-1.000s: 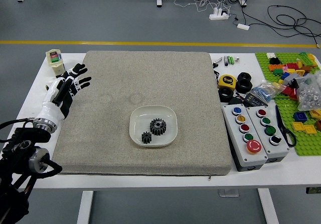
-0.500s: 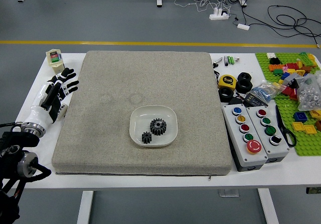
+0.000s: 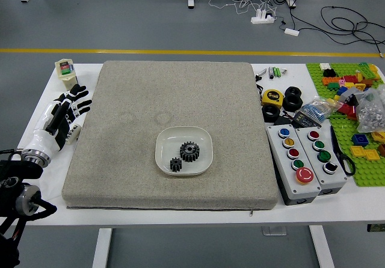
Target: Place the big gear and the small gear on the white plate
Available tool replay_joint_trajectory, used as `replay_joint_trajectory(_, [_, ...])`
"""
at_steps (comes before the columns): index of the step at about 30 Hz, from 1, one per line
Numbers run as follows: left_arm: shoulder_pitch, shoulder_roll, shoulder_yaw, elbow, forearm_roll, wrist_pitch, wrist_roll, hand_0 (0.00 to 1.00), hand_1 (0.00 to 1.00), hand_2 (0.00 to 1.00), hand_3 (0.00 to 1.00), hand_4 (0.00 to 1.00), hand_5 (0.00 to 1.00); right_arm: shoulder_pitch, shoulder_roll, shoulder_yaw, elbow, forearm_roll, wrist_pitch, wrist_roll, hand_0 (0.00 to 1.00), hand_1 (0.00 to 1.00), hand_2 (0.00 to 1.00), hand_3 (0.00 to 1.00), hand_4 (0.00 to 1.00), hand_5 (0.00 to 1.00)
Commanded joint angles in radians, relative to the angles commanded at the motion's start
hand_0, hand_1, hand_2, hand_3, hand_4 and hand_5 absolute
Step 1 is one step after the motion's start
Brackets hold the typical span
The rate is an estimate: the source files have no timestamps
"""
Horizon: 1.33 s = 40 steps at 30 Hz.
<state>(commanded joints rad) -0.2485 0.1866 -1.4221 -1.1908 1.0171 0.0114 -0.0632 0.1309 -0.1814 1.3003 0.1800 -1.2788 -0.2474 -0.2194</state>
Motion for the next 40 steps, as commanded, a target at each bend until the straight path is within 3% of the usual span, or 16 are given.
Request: replay_joint_trajectory(40, [-0.004,-0.010,-0.005,0.015,0.014,-0.010,-0.002,0.821,0.803,0.880,0.801,0.881,0.788,0.009,-0.002,-0.006,0.000,0.013,-0.001,0.000,0.661,0.671,0.751,0.565,0.757,0.606])
